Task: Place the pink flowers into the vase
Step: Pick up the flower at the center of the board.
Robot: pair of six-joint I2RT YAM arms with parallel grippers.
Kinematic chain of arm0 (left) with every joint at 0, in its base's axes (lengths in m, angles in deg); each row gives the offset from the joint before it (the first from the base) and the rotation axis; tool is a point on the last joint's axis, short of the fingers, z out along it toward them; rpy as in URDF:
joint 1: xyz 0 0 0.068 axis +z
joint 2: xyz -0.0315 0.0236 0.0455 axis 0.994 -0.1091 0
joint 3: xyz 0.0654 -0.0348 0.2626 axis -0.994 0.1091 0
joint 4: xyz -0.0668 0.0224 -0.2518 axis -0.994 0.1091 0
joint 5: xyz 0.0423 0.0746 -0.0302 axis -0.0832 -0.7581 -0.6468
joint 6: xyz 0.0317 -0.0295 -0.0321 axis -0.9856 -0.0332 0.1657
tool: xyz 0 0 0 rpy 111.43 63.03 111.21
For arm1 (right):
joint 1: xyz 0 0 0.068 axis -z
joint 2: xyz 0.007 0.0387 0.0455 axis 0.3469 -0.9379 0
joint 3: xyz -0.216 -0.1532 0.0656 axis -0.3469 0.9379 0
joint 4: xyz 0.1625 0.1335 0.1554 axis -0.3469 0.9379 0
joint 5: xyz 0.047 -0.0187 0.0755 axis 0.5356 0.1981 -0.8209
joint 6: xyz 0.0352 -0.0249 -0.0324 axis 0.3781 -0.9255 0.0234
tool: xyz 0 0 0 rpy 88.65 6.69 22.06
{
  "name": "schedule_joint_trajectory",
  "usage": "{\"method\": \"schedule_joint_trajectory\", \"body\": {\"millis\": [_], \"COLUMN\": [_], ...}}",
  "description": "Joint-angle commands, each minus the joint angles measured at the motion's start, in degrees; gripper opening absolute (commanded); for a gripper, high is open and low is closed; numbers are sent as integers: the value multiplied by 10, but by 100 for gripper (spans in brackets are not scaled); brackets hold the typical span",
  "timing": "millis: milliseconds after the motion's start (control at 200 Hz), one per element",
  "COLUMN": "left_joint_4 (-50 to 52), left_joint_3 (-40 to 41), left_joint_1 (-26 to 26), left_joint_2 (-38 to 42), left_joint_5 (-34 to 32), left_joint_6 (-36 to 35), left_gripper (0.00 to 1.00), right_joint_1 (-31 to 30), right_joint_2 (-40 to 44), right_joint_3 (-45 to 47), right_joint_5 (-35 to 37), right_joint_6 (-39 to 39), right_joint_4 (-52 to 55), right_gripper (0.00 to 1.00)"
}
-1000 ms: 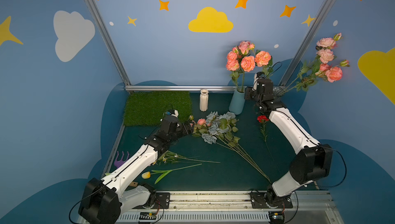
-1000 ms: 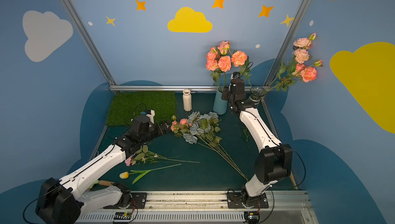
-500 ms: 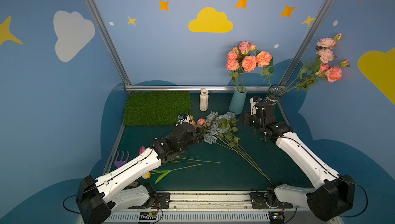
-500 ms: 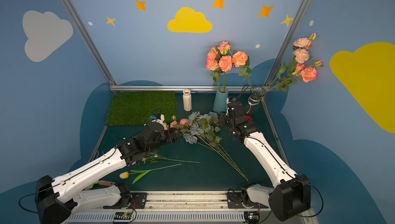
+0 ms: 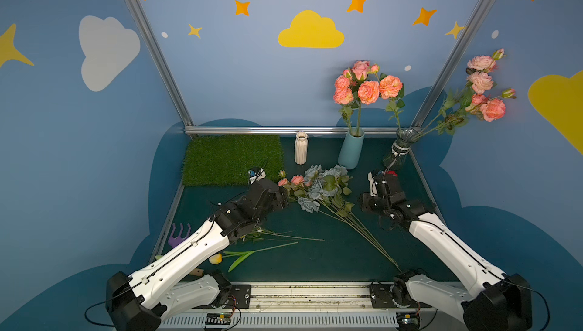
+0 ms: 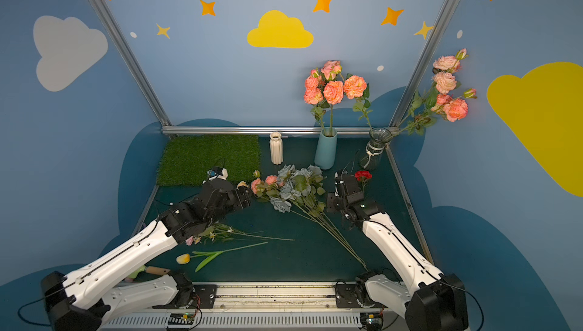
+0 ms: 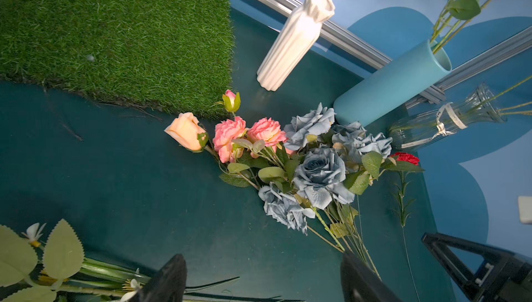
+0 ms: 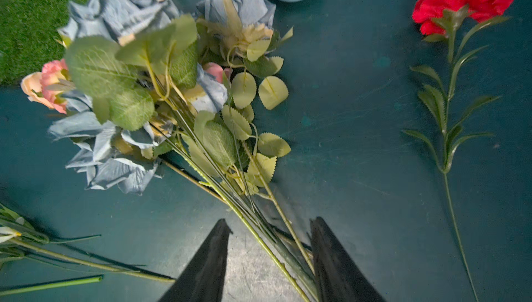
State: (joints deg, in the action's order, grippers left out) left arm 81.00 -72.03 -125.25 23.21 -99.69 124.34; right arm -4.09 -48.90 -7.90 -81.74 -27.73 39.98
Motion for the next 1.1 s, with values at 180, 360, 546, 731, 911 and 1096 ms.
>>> {"method": "schedule_joint_trajectory", "body": {"millis": [180, 360, 546, 731, 911, 1096], "left_joint_4": [13, 3, -7, -19, -28, -22], "left_joint_3": [-2, 5, 9, 8, 10, 11], "left_joint_1": [20, 28, 35, 42, 49, 58], "left_joint_2": [9, 2, -7, -21, -25, -23], "left_joint_5": [22, 33, 45, 57, 67, 66], "left_joint_6": [5, 9, 9, 6, 3, -1], "left_gripper": [84, 84, 84, 84, 84, 84], "right_joint_1": [-4, -10, -14, -14, -16, -20], "right_joint_2": [-64, -150, -175, -196, -222, -250], "right_joint_3": [-5, -48, -45, -49, -61, -84], "right_joint_5": [-62, -124, -139, -133, -132, -108], "right_joint_6": [-1, -23, -33, -36, -34, -39], "right_joint_4": [0, 40, 27, 23, 17, 21], "right_gripper": [48, 47, 46, 46, 46, 45]}}
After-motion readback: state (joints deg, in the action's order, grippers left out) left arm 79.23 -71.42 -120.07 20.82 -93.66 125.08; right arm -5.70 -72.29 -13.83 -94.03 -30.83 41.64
